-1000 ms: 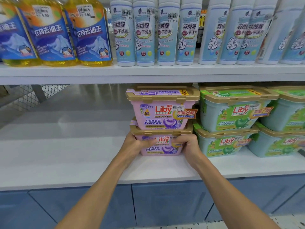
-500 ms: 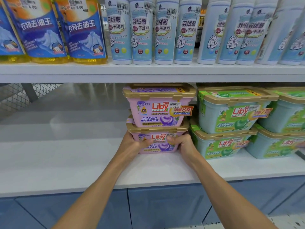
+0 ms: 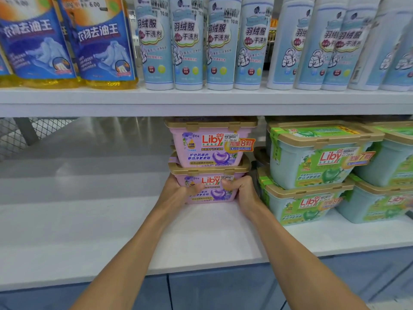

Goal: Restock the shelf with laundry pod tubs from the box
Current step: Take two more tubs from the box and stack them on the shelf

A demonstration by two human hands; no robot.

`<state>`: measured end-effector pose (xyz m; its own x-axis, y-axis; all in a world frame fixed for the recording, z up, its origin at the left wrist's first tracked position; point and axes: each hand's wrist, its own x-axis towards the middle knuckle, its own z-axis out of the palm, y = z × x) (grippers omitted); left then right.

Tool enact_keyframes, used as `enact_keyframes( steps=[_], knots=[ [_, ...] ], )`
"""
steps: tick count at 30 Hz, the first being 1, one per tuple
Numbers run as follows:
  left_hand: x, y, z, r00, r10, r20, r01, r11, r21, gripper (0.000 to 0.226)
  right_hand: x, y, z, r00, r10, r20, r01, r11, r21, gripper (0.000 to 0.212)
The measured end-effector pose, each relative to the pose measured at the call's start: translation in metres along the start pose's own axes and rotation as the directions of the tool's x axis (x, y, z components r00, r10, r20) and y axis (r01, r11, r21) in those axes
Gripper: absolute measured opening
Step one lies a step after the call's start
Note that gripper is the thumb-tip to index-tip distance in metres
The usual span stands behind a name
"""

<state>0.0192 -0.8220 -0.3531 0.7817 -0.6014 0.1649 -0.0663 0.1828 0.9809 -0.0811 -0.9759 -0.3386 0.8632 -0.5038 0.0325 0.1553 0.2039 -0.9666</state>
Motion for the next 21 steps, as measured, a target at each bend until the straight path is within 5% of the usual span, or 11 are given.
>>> enact_keyframes(
  steps=[15, 21],
  knots=[
    [0.0031, -0.0050, 0.0021, 1.000, 0.009, -0.014, -0.009, 1.000, 0.026, 0.061, 0.0041, 0.0003, 0.0037, 0.997, 0.021, -0.072, -0.017, 0.999, 0.047, 0.048],
    [-0.0002, -0.0071, 0.0006, 0.997, -0.005, -0.074, 0.013, 0.995, 0.101, 0.059, 0.0008, 0.0061, 0.0041, 0.973, -0.028, -0.228, 0.036, 0.999, 0.030, 0.047]
  ],
)
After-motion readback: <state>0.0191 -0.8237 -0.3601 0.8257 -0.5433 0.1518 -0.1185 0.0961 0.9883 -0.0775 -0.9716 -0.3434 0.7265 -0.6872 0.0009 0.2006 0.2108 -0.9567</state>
